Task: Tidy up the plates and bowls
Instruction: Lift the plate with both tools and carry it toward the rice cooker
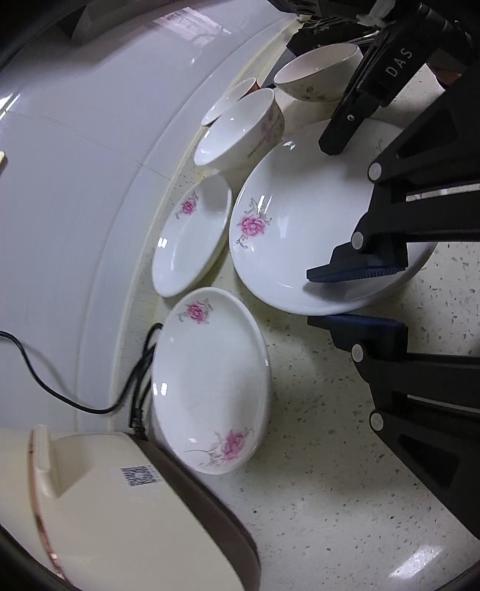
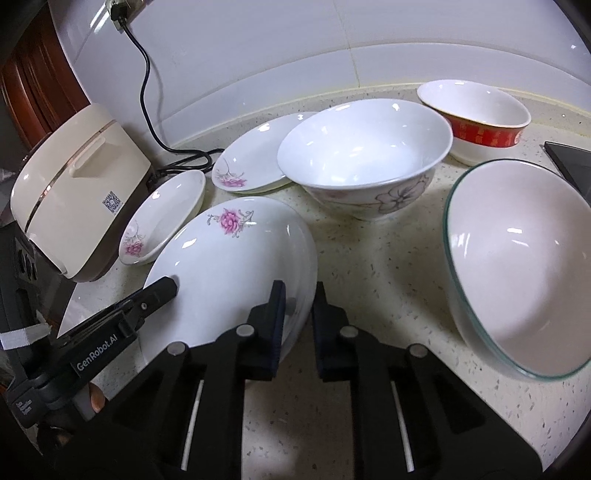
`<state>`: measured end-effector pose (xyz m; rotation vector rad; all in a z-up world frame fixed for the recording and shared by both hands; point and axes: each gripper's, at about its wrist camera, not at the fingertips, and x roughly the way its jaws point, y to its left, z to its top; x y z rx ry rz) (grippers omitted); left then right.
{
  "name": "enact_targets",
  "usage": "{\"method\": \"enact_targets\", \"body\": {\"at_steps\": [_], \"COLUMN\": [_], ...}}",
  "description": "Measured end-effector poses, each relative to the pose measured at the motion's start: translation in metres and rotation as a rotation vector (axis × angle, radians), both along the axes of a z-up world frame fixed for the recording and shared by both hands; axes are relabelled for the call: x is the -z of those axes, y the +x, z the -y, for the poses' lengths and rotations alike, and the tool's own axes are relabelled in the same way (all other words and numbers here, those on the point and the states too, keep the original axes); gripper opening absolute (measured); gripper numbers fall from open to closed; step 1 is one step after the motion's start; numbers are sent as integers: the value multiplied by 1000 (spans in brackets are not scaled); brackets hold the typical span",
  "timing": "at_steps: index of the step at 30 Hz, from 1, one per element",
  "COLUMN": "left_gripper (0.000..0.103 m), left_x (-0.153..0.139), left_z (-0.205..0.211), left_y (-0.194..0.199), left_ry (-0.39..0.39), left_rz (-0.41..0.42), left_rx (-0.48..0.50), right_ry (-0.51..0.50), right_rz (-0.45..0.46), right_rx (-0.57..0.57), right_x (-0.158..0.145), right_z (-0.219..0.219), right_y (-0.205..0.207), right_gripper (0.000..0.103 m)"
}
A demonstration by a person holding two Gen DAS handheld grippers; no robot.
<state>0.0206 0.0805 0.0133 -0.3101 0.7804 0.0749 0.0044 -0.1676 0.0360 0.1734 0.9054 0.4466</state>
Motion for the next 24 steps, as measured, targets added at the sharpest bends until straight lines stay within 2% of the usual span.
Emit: {"method": "enact_targets", "body": {"at_steps": [7,13,14,15,16,18,21,24], "left_gripper": [18,18,9,6,6,6,6,8], "left_x": [-6,-13,-14,-14,-14,-12,-11,-14], "left_z": [5,13,13,13,13,24,20,1], "left_y": [-6,-17,-20,-22,-22,-22,-21,-26], "left_ry": [51,181,179,133,115,179,152,88], "left_rz": [29,48,54,68,64,46,47,52], "left_rx": [-17,-60,-55,-16,-4,-12,-10,-57], "right_ry": [18,10,8,20,26,1,-5,-2], "right_rz": [15,69,79,84,80,56,-11,15], "right_rx": [3,-20,-28,-45,-57,-73,-71,-56], "right_x": [-8,-20,-21,-23,-23,-16,-2,-7], "right_z": [2,-6,-8,-11,-13,-20,-20,-16], "right_y": [-8,-20,-21,-23,-24,-24,-18,-18], "right_gripper": [17,17,16,16,16,14,13,11]}}
